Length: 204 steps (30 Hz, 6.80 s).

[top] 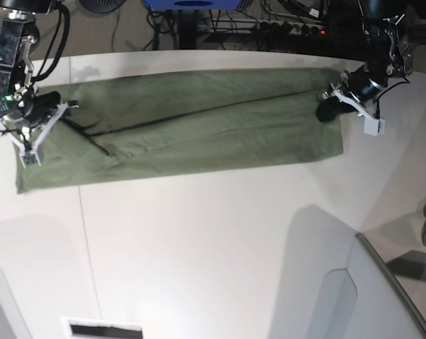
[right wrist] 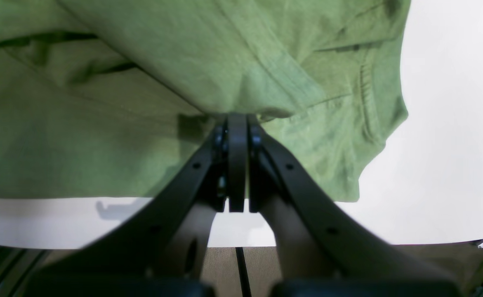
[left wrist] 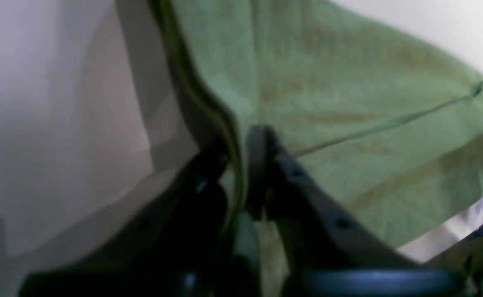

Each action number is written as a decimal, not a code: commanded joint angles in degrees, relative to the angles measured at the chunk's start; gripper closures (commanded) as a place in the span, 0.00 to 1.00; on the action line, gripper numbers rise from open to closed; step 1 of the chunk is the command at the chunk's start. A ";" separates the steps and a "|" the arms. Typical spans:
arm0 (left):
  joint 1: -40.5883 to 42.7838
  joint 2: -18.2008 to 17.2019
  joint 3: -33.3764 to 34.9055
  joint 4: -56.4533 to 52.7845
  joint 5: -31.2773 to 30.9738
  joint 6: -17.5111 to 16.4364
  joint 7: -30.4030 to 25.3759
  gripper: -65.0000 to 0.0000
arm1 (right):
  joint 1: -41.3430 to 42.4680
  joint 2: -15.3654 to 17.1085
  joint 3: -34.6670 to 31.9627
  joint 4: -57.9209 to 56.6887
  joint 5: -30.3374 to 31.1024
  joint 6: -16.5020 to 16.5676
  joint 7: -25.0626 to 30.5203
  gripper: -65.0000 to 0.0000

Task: Layout the t-shirt on the table in an organized manner, then fold the t-shirt properly
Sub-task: 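Release and regrasp the strip's end with the left gripper, then fold the strip's end with the left gripper toward the right gripper, then press the folded end flat and release with the left gripper, then release the strip's other end and lift the right gripper away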

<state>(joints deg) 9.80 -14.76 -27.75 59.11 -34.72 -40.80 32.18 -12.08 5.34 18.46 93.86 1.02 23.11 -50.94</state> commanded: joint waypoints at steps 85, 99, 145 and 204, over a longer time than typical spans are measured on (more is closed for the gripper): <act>-3.69 20.87 39.13 25.85 44.70 22.82 5.05 0.69 | 0.43 0.33 -0.04 0.77 -0.01 -0.04 0.52 1.00; -5.63 21.67 50.03 26.12 44.43 22.82 5.22 0.35 | 0.43 0.33 -0.13 0.77 -0.01 -0.04 0.43 1.00; 4.22 15.42 19.79 29.64 43.12 22.64 -7.35 1.00 | 5.09 -5.04 8.14 2.00 0.35 0.05 -2.82 1.00; 10.81 5.31 -10.19 35.70 24.92 13.85 0.91 1.00 | 19.24 24.94 5.23 -57.43 55.73 16.89 -6.43 0.14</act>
<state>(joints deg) 20.62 -8.75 -37.63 94.11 -9.30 -26.89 34.11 6.70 29.23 23.49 35.94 56.69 39.79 -56.90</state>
